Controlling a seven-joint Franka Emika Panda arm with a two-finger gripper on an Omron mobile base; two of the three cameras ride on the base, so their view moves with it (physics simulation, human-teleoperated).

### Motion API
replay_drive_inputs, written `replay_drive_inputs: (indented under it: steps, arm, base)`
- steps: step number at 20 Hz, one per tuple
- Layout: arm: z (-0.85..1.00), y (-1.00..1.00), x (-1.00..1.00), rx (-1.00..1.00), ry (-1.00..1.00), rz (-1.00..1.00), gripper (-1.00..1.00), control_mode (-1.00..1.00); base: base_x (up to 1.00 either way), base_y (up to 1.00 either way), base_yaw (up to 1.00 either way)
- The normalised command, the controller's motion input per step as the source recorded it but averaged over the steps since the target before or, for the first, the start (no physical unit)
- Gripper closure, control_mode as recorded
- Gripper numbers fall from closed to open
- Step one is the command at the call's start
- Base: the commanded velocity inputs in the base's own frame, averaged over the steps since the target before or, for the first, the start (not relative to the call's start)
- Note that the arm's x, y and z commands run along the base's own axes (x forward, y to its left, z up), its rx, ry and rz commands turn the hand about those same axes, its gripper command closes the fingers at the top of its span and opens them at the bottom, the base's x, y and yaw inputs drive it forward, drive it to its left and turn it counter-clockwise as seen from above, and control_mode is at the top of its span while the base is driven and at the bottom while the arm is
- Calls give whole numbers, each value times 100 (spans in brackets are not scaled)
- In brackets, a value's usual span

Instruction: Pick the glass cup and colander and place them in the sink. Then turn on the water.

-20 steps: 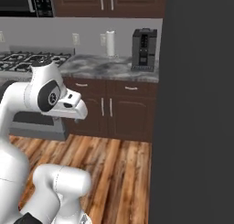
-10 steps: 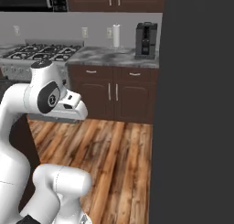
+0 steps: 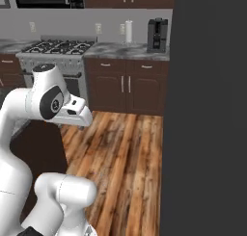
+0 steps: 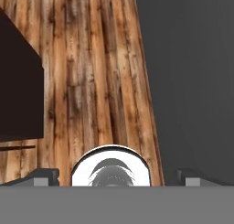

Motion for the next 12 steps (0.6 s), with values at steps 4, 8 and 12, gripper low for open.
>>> replay_drive_inputs:
  steps: [4,8,12]
  arm:
    - [0,0,0,0,0,0,-100,100]
    - [0,0,0,0,0,0,-100,100]
    - [0,0,0,0,0,0,-100,100]
  base:
    - [-100,32,-2]
    - [-100,51,-2]
    - [-100,50,-2]
